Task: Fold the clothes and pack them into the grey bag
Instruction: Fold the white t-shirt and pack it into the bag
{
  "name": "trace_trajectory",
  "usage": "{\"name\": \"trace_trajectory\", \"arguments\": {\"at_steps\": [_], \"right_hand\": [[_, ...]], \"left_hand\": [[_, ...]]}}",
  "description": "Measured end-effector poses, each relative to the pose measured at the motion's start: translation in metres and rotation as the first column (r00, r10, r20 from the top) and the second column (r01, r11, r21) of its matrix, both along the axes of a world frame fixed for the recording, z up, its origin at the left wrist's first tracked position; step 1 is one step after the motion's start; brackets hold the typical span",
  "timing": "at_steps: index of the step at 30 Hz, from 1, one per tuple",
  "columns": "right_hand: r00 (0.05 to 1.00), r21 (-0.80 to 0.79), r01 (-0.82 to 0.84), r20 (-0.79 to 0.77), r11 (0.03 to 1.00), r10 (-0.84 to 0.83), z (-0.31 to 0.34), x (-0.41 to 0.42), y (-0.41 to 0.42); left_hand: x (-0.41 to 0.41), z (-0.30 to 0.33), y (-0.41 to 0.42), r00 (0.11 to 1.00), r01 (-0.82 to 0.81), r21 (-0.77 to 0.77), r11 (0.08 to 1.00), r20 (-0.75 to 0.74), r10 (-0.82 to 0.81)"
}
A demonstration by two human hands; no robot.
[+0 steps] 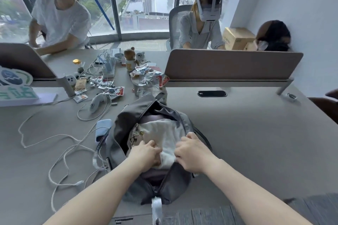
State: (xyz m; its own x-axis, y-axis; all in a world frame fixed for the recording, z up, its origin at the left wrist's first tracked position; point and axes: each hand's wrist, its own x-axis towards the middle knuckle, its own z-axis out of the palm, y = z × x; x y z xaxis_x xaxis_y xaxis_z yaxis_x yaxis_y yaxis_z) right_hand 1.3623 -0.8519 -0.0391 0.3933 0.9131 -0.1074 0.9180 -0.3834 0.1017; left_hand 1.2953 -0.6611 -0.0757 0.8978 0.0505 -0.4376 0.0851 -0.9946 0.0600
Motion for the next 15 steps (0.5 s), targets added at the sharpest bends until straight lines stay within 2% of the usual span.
{"name": "trace_trajectory", "arguments": {"at_steps": [3, 5, 7, 10, 15], "right_hand": [[0.999, 0.133, 0.046, -0.034, 0.99, -0.042, 0.002, -0.001, -0.008], [0.987, 0.152, 0.102, -0.142, 0.983, -0.08, 0.001, -0.006, -0.014], [0.973, 0.282, 0.166, -0.204, 0.945, -0.11, 0.001, -0.011, -0.019], [0.948, 0.442, 0.299, -0.24, 0.846, -0.21, 0.004, -0.013, -0.036], [0.864, 0.348, 0.5, -0.271, 0.793, -0.425, 0.003, -0.016, -0.1]], "left_hand": [[0.0, 0.01, -0.003, 1.0, -0.028, -0.017, 0.999, -0.013, 0.027], [0.002, 0.019, -0.007, 0.998, -0.06, -0.054, 0.997, 0.01, 0.061], [0.002, 0.027, -0.013, 0.991, -0.098, -0.101, 0.99, 0.086, 0.107], [0.004, 0.039, -0.035, 0.942, -0.127, -0.169, 0.977, 0.287, 0.172], [0.009, 0.063, -0.111, 0.89, -0.007, -0.156, 0.988, 0.449, 0.077]]}}
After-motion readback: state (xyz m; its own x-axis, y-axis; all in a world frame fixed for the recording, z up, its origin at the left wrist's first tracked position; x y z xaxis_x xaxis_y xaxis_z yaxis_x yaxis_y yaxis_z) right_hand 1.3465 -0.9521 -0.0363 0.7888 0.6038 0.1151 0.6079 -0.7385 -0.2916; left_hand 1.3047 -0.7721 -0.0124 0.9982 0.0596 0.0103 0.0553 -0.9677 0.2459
